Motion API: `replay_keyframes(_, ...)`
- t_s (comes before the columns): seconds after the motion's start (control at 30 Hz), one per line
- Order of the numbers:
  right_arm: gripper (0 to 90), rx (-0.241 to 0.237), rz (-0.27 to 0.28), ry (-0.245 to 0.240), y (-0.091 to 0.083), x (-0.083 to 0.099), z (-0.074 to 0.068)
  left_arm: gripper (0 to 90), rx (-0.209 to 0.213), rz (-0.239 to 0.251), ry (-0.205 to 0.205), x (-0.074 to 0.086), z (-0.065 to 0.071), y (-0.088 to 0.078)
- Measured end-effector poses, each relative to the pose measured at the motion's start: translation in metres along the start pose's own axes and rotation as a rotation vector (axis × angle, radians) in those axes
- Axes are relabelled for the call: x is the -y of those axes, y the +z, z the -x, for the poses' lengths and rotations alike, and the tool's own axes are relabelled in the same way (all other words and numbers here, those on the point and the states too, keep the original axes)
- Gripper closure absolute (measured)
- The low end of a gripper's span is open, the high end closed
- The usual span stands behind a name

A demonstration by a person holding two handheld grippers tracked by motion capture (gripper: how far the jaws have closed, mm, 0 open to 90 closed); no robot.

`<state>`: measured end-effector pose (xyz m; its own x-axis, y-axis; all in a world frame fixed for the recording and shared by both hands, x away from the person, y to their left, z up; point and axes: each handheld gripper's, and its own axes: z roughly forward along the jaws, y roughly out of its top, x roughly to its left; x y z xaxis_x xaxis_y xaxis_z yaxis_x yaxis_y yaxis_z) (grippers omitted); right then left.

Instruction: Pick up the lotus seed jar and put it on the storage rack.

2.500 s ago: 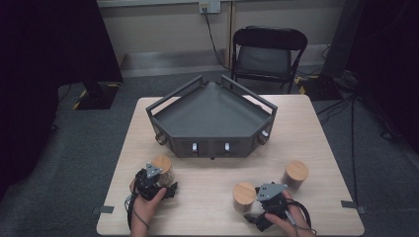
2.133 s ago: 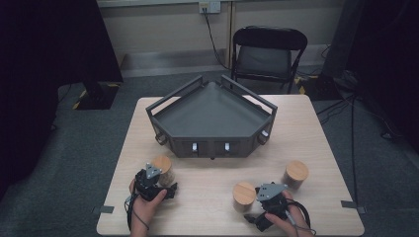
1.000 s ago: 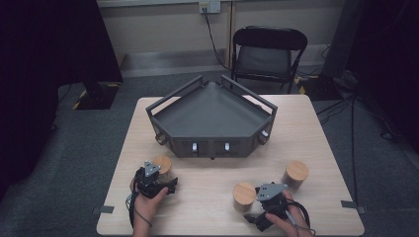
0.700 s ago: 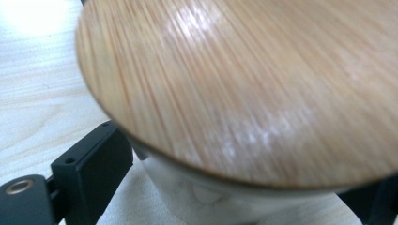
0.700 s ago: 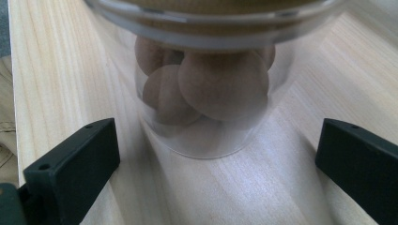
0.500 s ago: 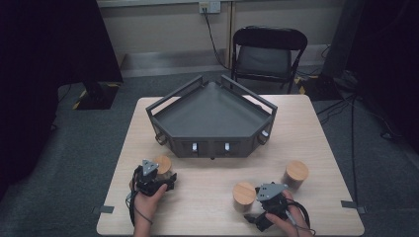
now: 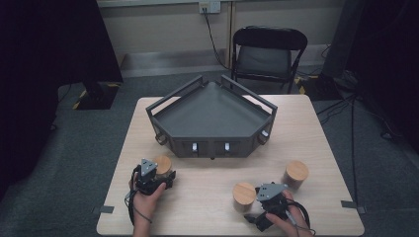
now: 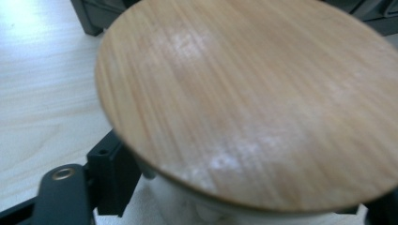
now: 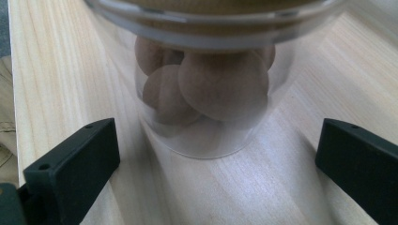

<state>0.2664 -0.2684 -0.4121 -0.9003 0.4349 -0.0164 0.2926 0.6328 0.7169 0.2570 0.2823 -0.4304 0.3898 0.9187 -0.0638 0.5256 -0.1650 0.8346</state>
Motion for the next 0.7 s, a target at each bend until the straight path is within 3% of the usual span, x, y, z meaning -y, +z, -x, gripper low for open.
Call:
replay_keyframes(0.2,0.0,0.000,0.000,0.000,0.0000,0.0000,0.0000,25.5,-0.010,0.002,0.045,-0.0012,0.0034,-0.0008)
replay_keyframes(0.7,0.0,0.000,0.000,0.000,0.0000,-0.0001,0.0001,25.7,-0.008,-0.010,0.048,-0.0043,0.0037,-0.0017)
